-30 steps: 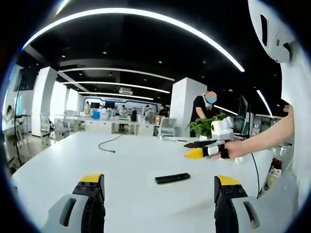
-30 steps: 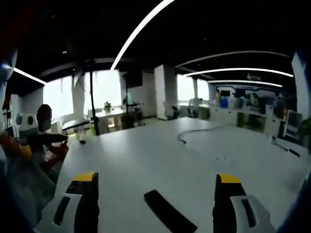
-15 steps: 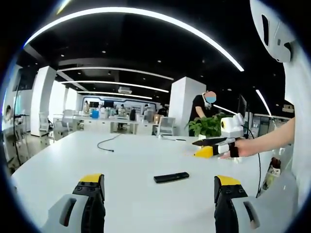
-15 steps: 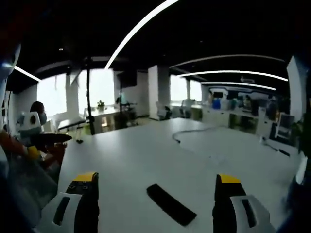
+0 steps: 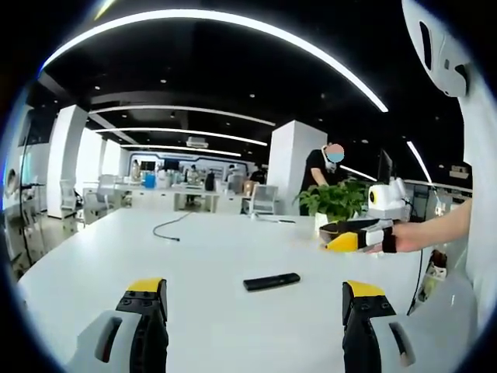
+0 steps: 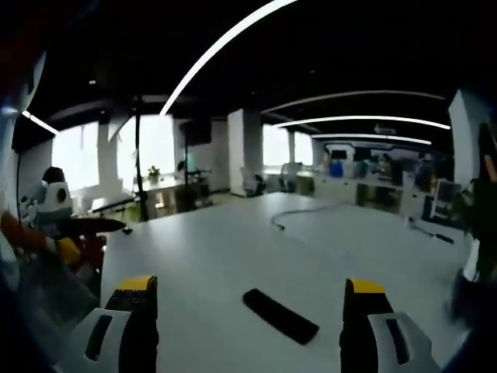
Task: Press the specified remote control buttons in sequence, fully releasing each button before pressing the next.
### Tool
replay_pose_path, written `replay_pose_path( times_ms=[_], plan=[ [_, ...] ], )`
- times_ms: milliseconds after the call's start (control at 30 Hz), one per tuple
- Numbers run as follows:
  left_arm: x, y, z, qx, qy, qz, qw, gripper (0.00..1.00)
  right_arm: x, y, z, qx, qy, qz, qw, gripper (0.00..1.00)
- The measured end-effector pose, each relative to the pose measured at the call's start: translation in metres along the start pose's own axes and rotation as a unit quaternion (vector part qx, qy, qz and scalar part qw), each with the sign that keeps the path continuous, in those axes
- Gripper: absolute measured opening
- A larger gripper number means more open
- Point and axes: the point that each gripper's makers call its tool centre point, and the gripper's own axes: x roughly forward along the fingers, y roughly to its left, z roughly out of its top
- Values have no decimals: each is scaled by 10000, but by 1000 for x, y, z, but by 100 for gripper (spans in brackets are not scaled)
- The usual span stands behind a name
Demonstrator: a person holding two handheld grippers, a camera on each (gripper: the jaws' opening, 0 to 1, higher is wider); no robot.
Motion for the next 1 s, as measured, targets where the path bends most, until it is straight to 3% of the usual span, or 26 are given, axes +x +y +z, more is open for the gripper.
replay_pose_path(
  times_ms=[433,533,667,1000],
  plan=[
    [1,0,-3,49,74,16,10000,97,-25,-2,-15,76,-7,-451,9990,99],
    [-1,9,-10,52,100,20,9999,97,-31,3,-16,222,-62,-543,9983,99],
    [-3,18,-20,56,145,8,9999,97,-39,7,-19,75,-54,-787,9969,99],
    [-4,17,-22,69,173,23,9998,97,-56,19,-27,95,-16,-1091,9940,99]
  ],
)
